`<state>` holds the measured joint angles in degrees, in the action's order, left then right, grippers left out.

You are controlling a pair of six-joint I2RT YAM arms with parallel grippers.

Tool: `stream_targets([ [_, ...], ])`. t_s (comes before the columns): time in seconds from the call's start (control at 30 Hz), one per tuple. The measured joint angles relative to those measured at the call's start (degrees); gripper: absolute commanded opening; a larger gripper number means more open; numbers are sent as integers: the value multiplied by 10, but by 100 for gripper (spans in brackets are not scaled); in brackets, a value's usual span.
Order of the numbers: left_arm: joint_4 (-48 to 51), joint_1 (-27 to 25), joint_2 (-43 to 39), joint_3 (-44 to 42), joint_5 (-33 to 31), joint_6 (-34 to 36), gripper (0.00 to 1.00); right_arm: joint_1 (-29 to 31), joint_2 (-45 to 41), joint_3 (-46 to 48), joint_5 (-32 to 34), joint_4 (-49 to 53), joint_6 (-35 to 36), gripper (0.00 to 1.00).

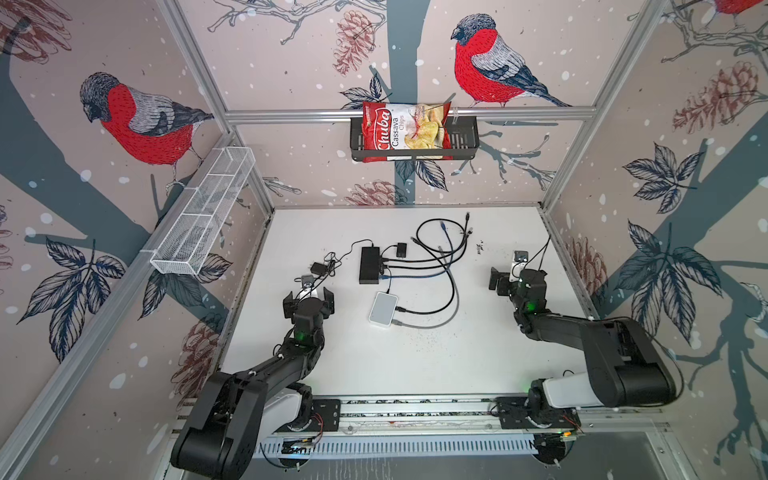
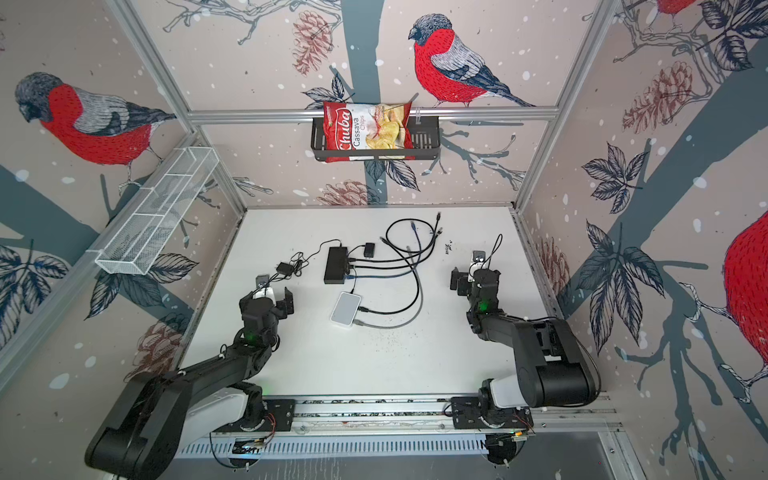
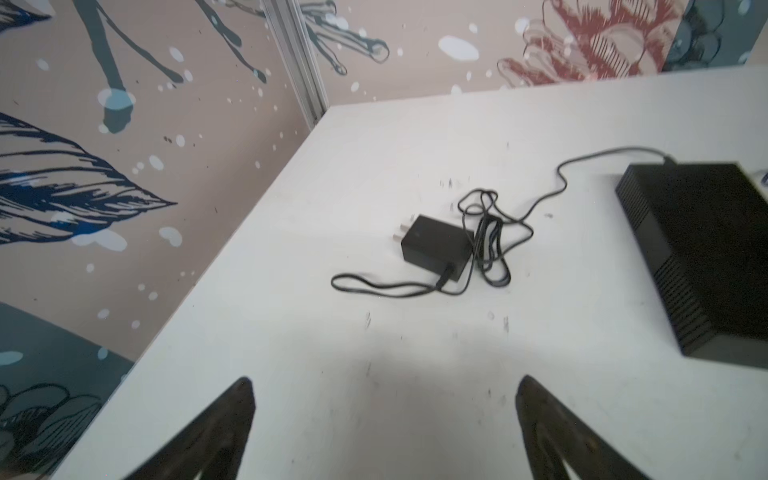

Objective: Insert the plug into the switch port

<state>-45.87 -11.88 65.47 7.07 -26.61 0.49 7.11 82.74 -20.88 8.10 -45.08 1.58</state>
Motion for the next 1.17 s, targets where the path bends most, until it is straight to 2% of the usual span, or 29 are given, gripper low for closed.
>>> stream_targets([
  [0.13,-95,13,47,-3,37,19,96,-24,8,17,-5,-61,-1,99],
  [0.27,-177,19,103,4,61,39,96,-66,32,77,-10,-166,-31,99],
  [0.47,-324,35,242,1,84,42,96,-68,35,79,-25,-216,-45,99],
  [0.57,-327,40,243,20,83,39,97,-68,35,76,-25,-215,-45,99],
  [0.7,-324,55,246,51,53,12,98,-68,35,76,-26,-214,-47,99],
  [1.17,-313,61,246,53,37,-11,98,-58,34,75,-19,-216,-47,99],
])
